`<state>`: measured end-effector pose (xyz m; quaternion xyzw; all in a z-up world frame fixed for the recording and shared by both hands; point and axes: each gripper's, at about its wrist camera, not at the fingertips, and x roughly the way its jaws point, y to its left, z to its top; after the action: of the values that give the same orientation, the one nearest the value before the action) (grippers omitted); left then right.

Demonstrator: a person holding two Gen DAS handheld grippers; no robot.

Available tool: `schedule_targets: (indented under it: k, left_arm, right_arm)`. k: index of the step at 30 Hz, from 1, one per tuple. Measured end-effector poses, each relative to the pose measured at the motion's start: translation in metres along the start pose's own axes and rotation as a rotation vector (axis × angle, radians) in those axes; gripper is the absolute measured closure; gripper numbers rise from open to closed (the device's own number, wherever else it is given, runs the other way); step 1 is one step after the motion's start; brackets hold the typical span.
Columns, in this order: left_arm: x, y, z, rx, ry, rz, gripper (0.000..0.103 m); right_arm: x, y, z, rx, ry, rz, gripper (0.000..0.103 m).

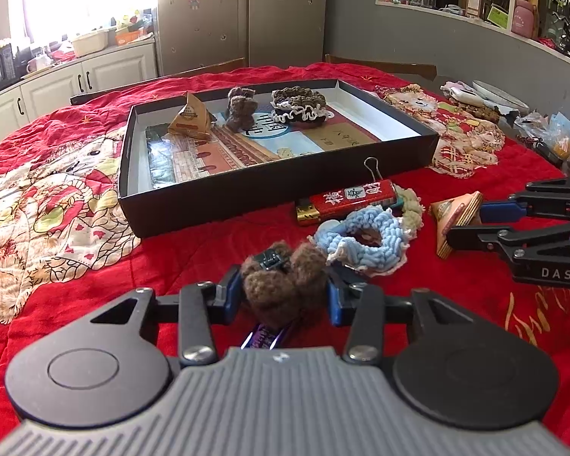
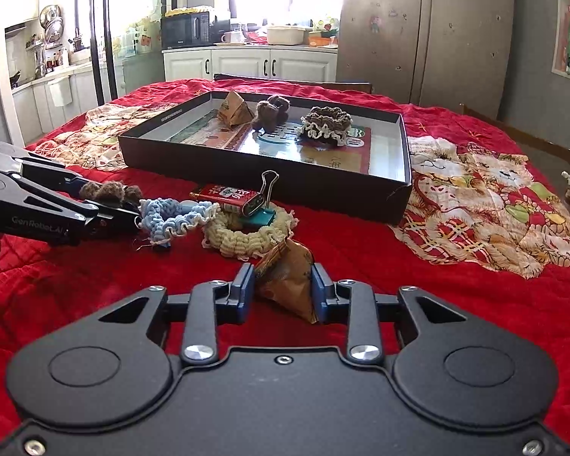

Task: Organize objects
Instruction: 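Grasp the brown pompom hair tie with the left tool while the right tool grasps the tan paper pouch, then lift and carry the hair tie and paper pouch over the box with both tools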

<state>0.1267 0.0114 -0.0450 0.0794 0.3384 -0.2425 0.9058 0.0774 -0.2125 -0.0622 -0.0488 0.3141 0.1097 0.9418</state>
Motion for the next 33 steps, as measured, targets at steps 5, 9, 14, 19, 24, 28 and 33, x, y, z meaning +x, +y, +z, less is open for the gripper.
schedule_targets:
  k: [5,9,14,19,24,28,33]
  left_arm:
    - [-0.003,-0.002,0.001,0.006,-0.002,0.008,0.057]
    - [-0.006,-0.005,0.002,0.011,-0.007,0.019,0.057]
    - [-0.009,-0.008,0.003,0.015,-0.01,0.022,0.057]
    - [-0.012,-0.01,0.005,0.013,-0.011,0.027,0.057]
    - [-0.018,-0.011,0.008,0.006,-0.023,0.028,0.057]
    - [-0.022,-0.009,0.012,0.003,-0.036,0.03,0.057]
    - [-0.026,-0.007,0.015,-0.008,-0.046,0.029,0.057]
  right_arm:
    - [-0.001,-0.001,0.0,-0.006,-0.006,0.002,0.075]
    - [-0.002,0.001,0.0,-0.013,-0.01,0.002,0.075]
    - [-0.004,0.001,0.0,-0.016,-0.015,0.002,0.076]
    - [-0.006,0.001,0.001,-0.015,-0.023,0.005,0.076]
    - [-0.01,0.002,0.003,-0.019,-0.03,0.009,0.076]
    - [-0.015,0.001,0.006,-0.021,-0.042,0.009,0.076]
    - [-0.022,0.0,0.011,-0.024,-0.058,0.008,0.076]
